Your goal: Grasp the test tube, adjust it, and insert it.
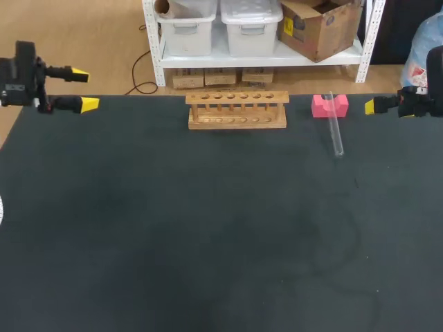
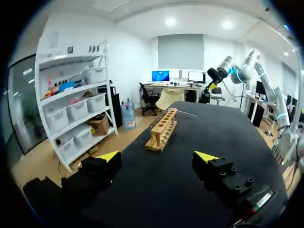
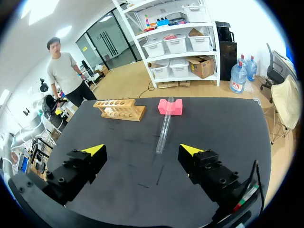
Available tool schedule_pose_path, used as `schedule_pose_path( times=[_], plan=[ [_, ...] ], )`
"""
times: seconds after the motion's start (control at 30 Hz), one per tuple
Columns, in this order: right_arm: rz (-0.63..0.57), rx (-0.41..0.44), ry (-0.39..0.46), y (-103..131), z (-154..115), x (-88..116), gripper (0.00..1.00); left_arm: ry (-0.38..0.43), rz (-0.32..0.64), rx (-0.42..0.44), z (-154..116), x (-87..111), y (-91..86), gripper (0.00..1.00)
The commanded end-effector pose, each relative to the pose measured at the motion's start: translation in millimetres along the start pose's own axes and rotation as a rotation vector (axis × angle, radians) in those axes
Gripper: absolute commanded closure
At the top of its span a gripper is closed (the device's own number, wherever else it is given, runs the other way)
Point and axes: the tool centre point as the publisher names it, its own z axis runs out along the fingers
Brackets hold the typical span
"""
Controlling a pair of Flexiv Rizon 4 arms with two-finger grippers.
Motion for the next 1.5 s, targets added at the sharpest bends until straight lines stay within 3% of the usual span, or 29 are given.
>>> schedule_pose_path(
  times=[0.03,0.23,0.47,0.67,0.93,1.5],
  plan=[
    [0.000,0.000,0.000,-0.2,-0.4,0.1,0.00,-0.045,0.050,0.241,24.1,4.4,21.8,0.00],
    [0.000,0.000,0.000,-0.2,-0.4,0.1,0.00,-0.052,0.053,0.274,48.4,6.1,38.6,0.00],
    [0.000,0.000,0.000,-0.2,-0.4,0.1,0.00,-0.064,0.058,0.318,78.9,-3.1,36.3,0.00],
    [0.000,0.000,0.000,-0.2,-0.4,0.1,0.00,-0.057,-0.001,0.288,96.9,-7.5,33.3,0.00],
    [0.000,0.000,0.000,-0.2,-0.4,0.1,0.00,-0.018,-0.048,0.239,104.8,-6.3,27.2,0.00],
    [0.000,0.000,0.000,-0.2,-0.4,0.1,0.00,0.021,-0.056,0.237,103.5,-4.7,12.2,0.00]
  ],
)
